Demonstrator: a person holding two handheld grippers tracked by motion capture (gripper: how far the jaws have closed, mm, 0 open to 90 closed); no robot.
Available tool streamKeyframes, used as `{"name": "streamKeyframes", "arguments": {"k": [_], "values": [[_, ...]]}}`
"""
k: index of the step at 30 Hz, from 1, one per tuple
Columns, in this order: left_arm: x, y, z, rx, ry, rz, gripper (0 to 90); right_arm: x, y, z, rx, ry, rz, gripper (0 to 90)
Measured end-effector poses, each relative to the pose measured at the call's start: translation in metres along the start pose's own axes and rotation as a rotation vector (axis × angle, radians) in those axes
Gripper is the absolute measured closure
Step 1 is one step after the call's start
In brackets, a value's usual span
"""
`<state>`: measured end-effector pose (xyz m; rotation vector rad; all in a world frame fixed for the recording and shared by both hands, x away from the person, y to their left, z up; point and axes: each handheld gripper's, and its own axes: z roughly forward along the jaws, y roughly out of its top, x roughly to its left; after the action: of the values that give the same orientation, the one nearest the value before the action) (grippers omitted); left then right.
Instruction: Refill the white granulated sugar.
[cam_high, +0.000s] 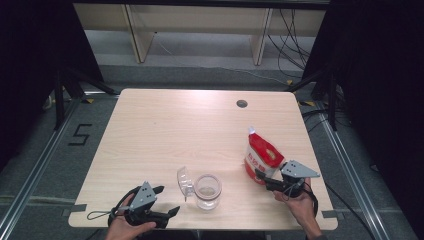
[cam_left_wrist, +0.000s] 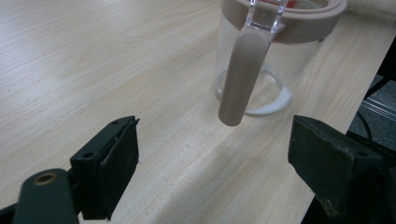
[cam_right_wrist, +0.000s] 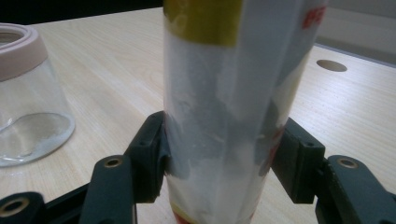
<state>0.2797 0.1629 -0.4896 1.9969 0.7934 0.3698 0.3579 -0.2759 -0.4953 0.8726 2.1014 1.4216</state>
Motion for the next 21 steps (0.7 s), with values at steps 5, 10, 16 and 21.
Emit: {"name": "streamKeyframes", "arguments": {"k": [5,10,16,21], "values": [[0.0,0.0,0.0,-0.004,-0.005,0.0,16.0,0.012,-0.003,0.0,-0.009,-0.089,0.095,35.6],[0.0,0.0,0.0,0.0,0.0,0.001,16.0,0.012,-0.003,0.006,-0.058,-0.139,0.059,33.0],[0.0,0.0,0.0,-0.004,0.0,-0.003,16.0,0.015,-0.004,0.014,-0.071,-0.138,0.06,33.7],[0.0,0.0,0.0,-0.001,-0.002,-0.001,16.0,0.016,-0.005,0.015,-0.089,-0.146,0.079,33.6]]}}
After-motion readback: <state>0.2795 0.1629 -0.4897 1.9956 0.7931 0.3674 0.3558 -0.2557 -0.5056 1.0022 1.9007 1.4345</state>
